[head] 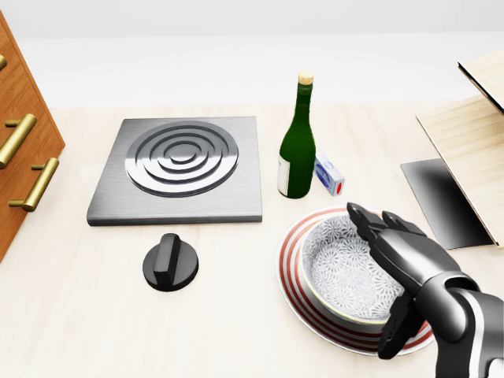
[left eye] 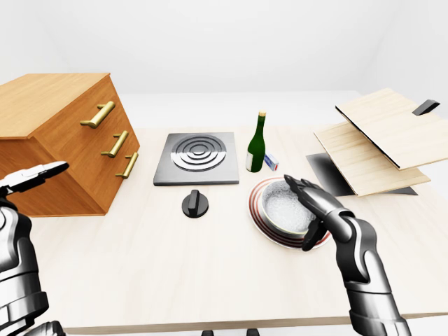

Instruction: Pick up the akita bowl and put it on the plate.

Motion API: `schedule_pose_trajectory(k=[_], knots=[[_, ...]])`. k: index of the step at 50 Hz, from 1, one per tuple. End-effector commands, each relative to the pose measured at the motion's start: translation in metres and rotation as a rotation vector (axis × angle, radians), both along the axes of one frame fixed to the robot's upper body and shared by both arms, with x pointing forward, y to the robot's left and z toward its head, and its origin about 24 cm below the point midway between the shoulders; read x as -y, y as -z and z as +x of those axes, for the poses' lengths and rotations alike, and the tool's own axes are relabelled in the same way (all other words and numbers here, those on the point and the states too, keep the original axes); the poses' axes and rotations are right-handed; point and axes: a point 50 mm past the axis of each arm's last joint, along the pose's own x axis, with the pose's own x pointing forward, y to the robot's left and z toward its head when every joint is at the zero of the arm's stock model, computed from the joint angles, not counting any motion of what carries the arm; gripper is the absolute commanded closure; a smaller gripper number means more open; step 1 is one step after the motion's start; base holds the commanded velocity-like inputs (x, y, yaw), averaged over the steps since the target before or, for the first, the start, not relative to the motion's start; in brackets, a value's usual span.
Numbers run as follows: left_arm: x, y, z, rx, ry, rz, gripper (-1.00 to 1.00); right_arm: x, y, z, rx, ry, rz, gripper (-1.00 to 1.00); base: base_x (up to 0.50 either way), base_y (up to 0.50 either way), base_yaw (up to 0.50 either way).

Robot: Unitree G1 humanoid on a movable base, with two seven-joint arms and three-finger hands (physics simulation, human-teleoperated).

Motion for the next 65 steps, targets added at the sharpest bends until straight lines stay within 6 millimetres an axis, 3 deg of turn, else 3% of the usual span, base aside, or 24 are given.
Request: schedule_pose_trajectory(k=[1,12,23,27,34,50,55,59,65], knots=[[0.002,-0.002,0.006,0.0,0.001,0.0,-1.0,0.0,-0.005,-0.001,0.023,0.001,-0.012,-1.0,0.0,0.0,0.0],[0.003,-0.002,0.006,0.0,0.001,0.0,-1.0,0.001,-0.014,-0.004,0.064,0.006,-0.034,-1.0,0.0,0.0,0.0],[0.008,0.01,-0.013,-0.004,0.0,-0.003,-1.0,-0.005,-0.047,-0.013,0.216,0.011,-0.11,-1.0,0.0,0.0,0.0],[0.011,0.015,-0.018,-0.004,0.0,-0.005,-1.0,-0.004,-0.051,-0.016,0.234,0.023,-0.125,-1.0,0.0,0.0,0.0],[0.015,0.022,-0.035,-0.005,0.0,-0.006,-1.0,-0.009,-0.057,-0.033,0.283,0.039,-0.152,-1.0,0.0,0.0,0.0],[0.015,0.03,-0.069,-0.006,0.0,-0.01,-1.0,-0.01,-0.104,-0.072,0.532,0.129,-0.239,-1.0,0.0,0.0,0.0],[0.013,0.031,-0.081,-0.006,-0.001,-0.009,-1.0,-0.015,-0.129,-0.083,0.669,0.145,-0.275,-1.0,0.0,0.0,0.0],[0.014,0.031,-0.086,-0.006,0.0,-0.008,-1.0,-0.03,-0.142,-0.087,0.741,0.018,-0.374,-1.0,0.0,0.0,0.0],[0.014,0.032,-0.089,-0.006,0.001,-0.01,-1.0,-0.078,-0.162,-0.107,0.892,-0.434,-0.64,-1.0,0.0,0.0,0.0]])
